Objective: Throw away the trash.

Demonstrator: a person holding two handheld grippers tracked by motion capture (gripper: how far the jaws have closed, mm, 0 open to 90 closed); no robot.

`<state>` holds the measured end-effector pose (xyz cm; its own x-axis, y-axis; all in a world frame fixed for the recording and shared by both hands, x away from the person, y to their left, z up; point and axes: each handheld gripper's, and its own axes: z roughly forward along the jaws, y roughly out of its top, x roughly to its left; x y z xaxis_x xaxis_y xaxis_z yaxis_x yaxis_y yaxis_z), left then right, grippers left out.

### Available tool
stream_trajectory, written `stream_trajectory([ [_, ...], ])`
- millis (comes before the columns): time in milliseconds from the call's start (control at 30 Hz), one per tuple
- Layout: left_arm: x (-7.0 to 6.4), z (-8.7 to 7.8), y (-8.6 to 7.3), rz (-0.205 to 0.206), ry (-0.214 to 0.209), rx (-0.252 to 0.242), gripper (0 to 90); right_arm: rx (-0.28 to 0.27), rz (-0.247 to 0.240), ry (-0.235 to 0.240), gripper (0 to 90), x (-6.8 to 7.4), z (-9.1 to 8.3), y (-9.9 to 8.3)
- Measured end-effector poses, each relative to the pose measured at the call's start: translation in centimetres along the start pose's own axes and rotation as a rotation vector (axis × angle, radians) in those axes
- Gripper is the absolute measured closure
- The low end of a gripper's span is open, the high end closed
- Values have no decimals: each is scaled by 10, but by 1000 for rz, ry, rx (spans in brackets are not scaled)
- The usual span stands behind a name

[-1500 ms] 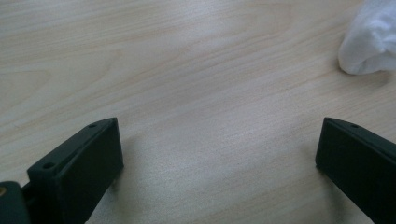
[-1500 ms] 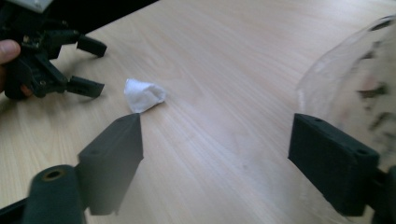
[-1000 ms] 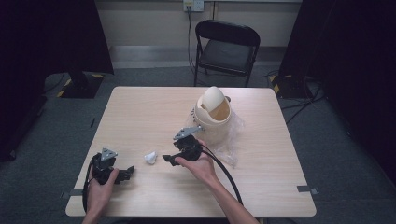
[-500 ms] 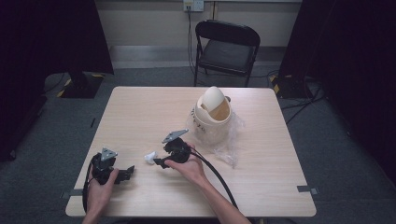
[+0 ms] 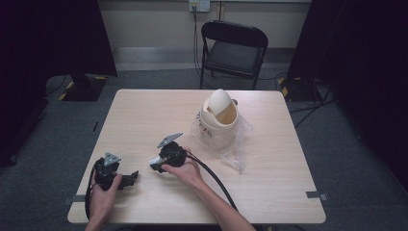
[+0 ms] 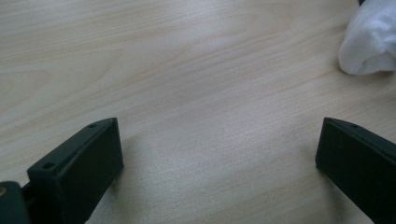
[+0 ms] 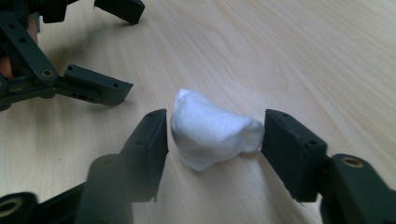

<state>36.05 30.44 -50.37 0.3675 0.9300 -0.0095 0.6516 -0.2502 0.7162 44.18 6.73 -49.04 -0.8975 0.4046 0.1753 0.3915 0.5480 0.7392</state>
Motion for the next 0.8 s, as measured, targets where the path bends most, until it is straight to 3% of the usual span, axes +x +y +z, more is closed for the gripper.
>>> stream_trajectory([
  [333,0,0,0,0,0,0,1,-9,19,20,628,-2,0,0],
  [800,0,0,0,0,0,0,1,-52,19,-13,734,2,-19,-1],
])
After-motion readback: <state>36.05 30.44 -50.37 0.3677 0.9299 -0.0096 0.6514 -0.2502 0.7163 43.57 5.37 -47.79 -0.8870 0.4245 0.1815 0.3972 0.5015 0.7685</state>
